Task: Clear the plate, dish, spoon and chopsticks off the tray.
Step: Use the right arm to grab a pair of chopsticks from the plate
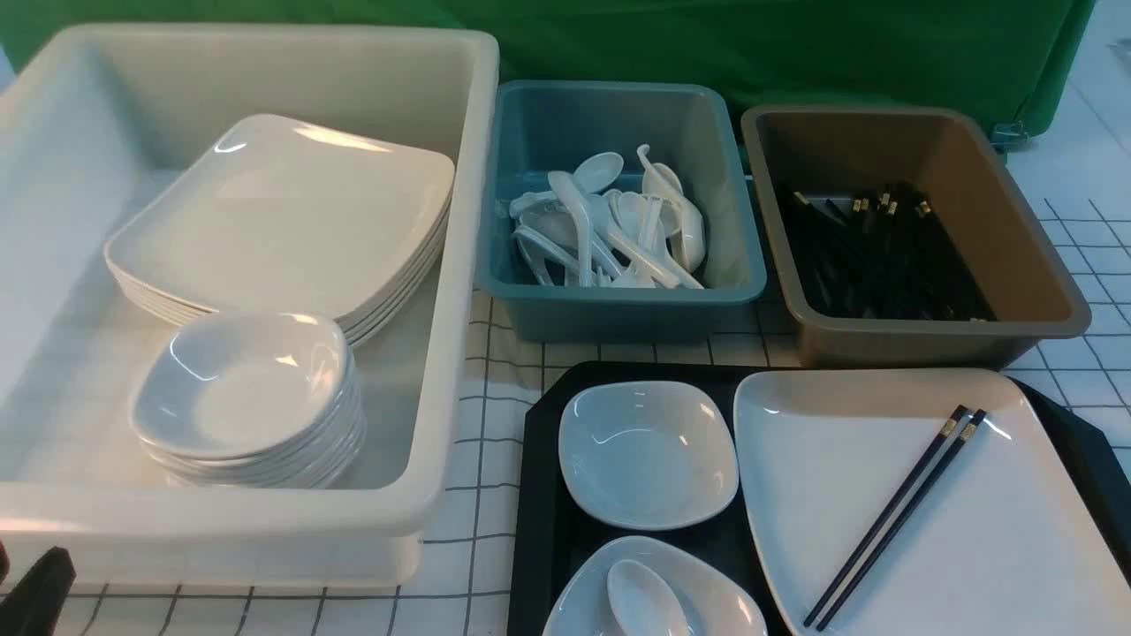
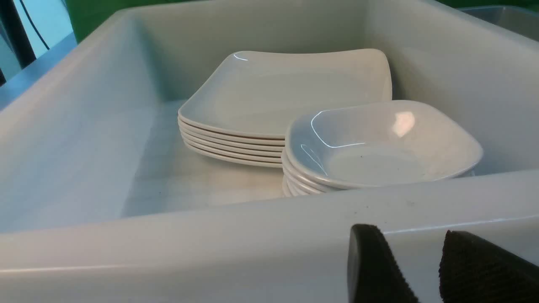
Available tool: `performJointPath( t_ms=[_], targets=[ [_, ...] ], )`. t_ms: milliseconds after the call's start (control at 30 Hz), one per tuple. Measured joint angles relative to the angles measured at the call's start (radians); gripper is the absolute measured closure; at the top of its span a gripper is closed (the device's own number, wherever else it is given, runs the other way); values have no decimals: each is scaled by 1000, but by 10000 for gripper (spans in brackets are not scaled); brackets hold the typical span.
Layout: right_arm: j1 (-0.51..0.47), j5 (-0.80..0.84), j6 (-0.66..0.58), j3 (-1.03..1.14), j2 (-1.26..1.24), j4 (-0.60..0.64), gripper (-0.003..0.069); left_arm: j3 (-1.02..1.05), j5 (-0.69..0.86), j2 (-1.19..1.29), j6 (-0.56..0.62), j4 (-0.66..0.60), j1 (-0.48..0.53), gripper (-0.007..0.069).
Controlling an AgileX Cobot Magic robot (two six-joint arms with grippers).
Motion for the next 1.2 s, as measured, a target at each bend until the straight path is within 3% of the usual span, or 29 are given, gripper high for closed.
performJointPath(
  t_ms=[667,800,900,1200],
  targets=[
    [0,0,0,0,0,0,417,0,-28,0,-10,-7,0,384],
    [0,0,0,0,0,0,417,0,-167,0,-96,-143,0,384],
    [0,0,0,0,0,0,417,0,-358,0,-221,-298,0,384],
    [0,-15,-15,0,0,-1,417,0,-746,0,-350,-344,0,394]
  ],
)
